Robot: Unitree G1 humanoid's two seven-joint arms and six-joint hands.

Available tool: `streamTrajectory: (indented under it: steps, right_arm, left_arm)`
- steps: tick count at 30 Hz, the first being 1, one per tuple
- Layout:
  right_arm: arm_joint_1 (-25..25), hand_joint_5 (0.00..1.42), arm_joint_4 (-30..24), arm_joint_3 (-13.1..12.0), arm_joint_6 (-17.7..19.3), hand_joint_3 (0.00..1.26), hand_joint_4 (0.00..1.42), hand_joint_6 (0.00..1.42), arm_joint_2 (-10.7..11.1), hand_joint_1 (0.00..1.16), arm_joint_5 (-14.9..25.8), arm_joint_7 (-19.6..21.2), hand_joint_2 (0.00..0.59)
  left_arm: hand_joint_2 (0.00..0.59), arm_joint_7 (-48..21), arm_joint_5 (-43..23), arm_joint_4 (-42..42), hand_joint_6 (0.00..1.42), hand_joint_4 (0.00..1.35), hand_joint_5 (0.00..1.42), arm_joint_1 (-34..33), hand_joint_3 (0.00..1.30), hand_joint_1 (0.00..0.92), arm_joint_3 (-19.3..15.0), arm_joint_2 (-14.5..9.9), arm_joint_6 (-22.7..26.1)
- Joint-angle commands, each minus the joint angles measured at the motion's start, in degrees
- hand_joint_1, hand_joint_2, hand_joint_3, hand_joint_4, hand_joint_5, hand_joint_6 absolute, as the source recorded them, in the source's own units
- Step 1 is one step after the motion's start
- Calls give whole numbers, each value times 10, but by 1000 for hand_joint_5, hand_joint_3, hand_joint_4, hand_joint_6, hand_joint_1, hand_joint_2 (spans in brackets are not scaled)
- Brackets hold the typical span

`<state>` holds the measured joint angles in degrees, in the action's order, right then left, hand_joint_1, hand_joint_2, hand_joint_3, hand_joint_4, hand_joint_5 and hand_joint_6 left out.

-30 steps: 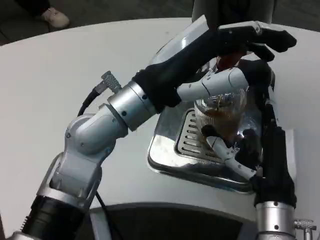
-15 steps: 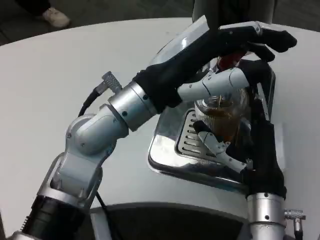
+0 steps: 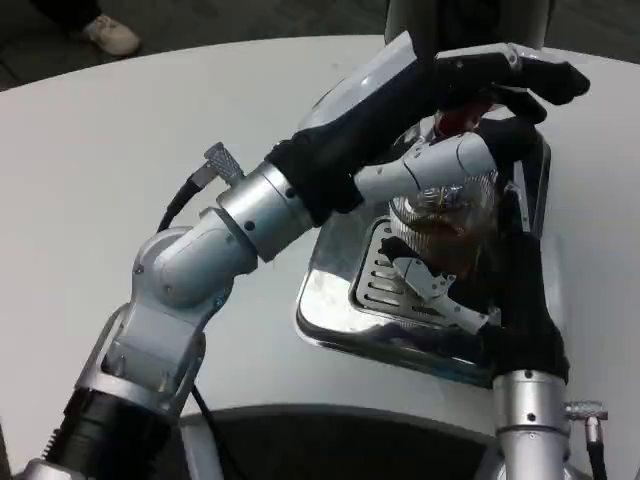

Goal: Grasp the cup under the faucet to collect the drink, then remove the cup.

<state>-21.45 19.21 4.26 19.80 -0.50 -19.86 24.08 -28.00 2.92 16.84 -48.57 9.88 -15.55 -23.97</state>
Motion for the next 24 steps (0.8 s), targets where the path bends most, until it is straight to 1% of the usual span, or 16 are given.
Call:
streamTrajectory:
  steps: [1,5,12,16,18,20,24]
  right_arm:
    - [-11,0,8,-1,0,0,0,39,9,857,-1,-4,169]
    - [-17,0,10,0,-4,0,0,20,14,857,-4,-1,169]
    - [-27,0,21,0,-6,0,0,22,12,857,-12,13,169]
    - [-28,32,22,-1,-7,3,51,53,10,857,-18,24,169]
    - [-28,83,22,0,-7,32,103,90,9,857,-20,28,169]
    - [-26,103,21,0,-8,48,123,112,7,866,-23,37,172]
    - [-23,277,22,0,-8,137,272,261,3,886,-27,48,168]
  left_arm:
    - [113,-8,17,24,212,304,354,10,373,0,10,-4,5]
    - [113,-6,18,32,212,304,354,5,373,0,9,-4,2]
    - [118,-6,17,38,212,306,354,2,374,0,10,-4,-1]
    - [119,-5,17,39,212,308,354,2,374,0,10,-5,-1]
    - [121,-5,17,39,212,311,354,3,374,0,10,-5,-1]
    - [122,-5,17,39,212,313,354,3,374,0,10,-4,-1]
    - [124,-6,16,39,212,316,354,2,374,0,9,-5,-1]
